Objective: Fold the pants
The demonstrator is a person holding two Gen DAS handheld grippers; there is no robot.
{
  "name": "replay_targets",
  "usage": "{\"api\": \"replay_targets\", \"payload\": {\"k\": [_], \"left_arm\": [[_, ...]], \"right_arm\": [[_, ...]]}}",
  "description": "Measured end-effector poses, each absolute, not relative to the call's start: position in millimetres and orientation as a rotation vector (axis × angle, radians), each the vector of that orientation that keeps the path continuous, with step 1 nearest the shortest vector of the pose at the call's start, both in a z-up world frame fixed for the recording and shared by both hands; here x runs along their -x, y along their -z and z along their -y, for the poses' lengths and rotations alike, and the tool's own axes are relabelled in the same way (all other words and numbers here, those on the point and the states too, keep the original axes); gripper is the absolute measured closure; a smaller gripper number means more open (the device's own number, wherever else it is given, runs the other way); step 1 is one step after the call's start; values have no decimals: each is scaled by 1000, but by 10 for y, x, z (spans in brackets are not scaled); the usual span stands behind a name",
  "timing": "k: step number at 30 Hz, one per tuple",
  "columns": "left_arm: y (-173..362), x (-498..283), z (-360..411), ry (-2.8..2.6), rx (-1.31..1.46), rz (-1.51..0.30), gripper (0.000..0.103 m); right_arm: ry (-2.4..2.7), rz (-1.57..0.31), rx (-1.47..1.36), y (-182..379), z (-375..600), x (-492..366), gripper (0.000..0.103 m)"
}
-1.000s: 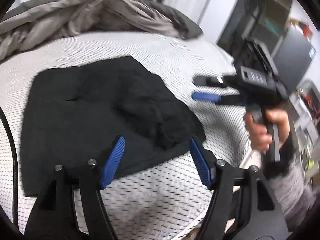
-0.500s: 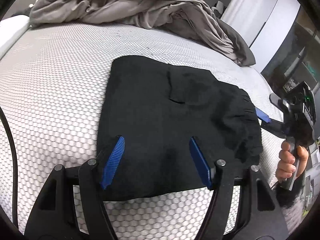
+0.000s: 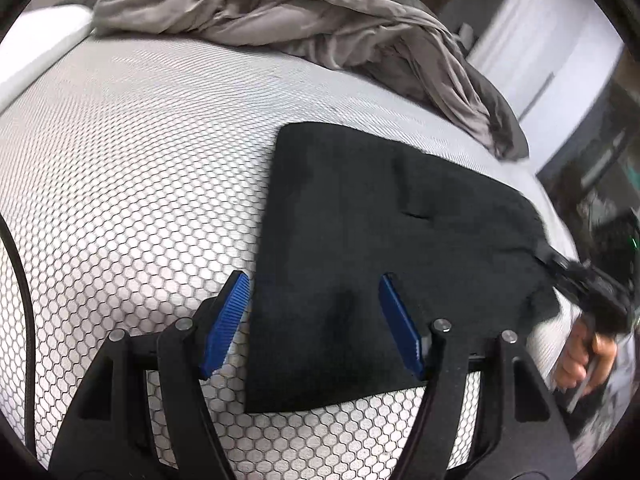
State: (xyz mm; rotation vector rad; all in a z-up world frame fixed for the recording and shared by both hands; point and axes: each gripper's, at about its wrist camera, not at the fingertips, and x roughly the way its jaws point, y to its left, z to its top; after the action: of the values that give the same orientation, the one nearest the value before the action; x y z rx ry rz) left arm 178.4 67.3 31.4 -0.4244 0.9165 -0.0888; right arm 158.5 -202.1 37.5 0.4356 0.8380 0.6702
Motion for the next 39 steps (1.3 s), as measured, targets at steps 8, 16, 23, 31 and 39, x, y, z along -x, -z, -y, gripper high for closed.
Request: {"api": "replay_targets", "payload": {"k": [8,16,23,31,39], "left_arm": [[-226,-1835,-851,18,427,-932,38],[-296,-1831,-719,36,380,-917,38],[-283,-1841,-579,58,332,-931,38],[-249,-1863,-509,69,307,-945,38],[-261,-1850,-487,69,300,-946,38]], "right_arm": [[-494,-1046,-411,124,2264,-1656,64],[-728,-947,-617,-170,2534,-1417,61],[-723,-998,-568,-115,2258,-1445,58],[-820,-954,-585,-239,2103,-1452,51],[-747,-1024,-462,-88,1908,-1462,88]]}}
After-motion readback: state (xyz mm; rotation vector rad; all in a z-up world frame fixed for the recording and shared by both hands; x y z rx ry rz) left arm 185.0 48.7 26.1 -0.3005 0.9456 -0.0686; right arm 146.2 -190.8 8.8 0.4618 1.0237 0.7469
